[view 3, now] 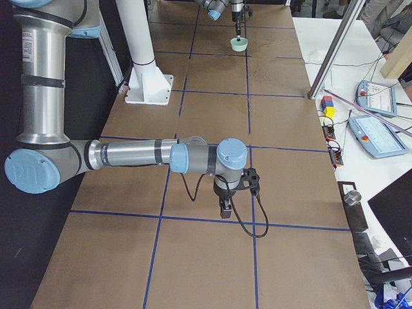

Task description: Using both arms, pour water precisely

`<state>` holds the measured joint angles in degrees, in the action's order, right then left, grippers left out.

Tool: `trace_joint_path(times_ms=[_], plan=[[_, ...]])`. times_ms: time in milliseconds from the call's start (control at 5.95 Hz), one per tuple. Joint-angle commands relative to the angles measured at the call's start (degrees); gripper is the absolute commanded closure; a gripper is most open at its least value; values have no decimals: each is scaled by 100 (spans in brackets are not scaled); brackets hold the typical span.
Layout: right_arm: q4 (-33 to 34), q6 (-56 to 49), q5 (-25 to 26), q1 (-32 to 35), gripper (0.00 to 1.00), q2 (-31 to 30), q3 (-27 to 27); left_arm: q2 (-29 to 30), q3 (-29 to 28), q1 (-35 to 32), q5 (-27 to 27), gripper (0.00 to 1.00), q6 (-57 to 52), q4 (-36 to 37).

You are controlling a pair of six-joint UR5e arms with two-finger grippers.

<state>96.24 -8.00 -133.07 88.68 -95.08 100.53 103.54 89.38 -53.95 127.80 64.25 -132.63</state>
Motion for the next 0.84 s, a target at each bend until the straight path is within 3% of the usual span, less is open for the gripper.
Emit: trace_joint_path(times_ms=[0,336,672], plan=[[0,0,0,0,0,-11,-7,1006,10,724,-481,100,805,734],[-9,0,0,0,0,-11,-7,2043,-69,1559,-1209,100,1360,1762],[0,0,9,0,0,-11,-7,2468,-113,2280,-1921,100,1695,2022]])
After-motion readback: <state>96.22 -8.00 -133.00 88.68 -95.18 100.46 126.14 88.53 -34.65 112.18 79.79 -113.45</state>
